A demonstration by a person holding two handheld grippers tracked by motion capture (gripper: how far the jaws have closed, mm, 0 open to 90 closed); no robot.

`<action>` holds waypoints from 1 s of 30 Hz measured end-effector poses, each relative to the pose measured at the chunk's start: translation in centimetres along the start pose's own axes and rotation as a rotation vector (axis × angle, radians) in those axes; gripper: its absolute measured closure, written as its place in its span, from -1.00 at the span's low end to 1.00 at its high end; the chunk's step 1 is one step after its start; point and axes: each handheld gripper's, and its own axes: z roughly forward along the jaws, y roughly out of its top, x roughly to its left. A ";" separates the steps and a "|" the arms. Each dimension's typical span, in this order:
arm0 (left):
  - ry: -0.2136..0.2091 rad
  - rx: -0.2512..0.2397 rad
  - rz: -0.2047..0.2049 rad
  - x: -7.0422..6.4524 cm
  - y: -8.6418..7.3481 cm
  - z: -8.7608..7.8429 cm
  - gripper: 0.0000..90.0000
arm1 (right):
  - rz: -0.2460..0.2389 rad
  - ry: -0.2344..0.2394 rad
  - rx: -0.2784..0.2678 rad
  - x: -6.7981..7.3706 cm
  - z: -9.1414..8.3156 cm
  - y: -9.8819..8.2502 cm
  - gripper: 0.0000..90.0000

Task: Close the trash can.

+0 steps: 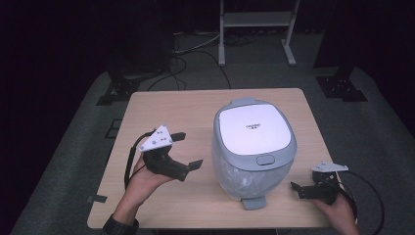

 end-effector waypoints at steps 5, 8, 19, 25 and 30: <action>0.013 0.006 -0.018 0.4 -1.8 -0.3 -1.00 | 0.000 0.000 0.000 0.0 0.0 0.0 -1.00; 0.018 0.015 -0.028 0.6 -2.8 -0.5 -1.00 | 0.000 0.000 0.000 0.0 0.0 0.0 -1.00; 0.031 0.064 -0.058 1.3 -5.9 -0.6 -1.00 | 0.000 -0.001 0.000 0.0 0.0 0.0 -1.00; 0.043 0.094 -0.074 1.7 -7.8 -0.6 -1.00 | -0.001 -0.001 0.000 0.0 0.0 0.0 -1.00; 0.066 0.108 -0.082 2.0 -9.3 -0.7 -1.00 | -0.001 -0.001 0.000 0.0 0.0 0.0 -1.00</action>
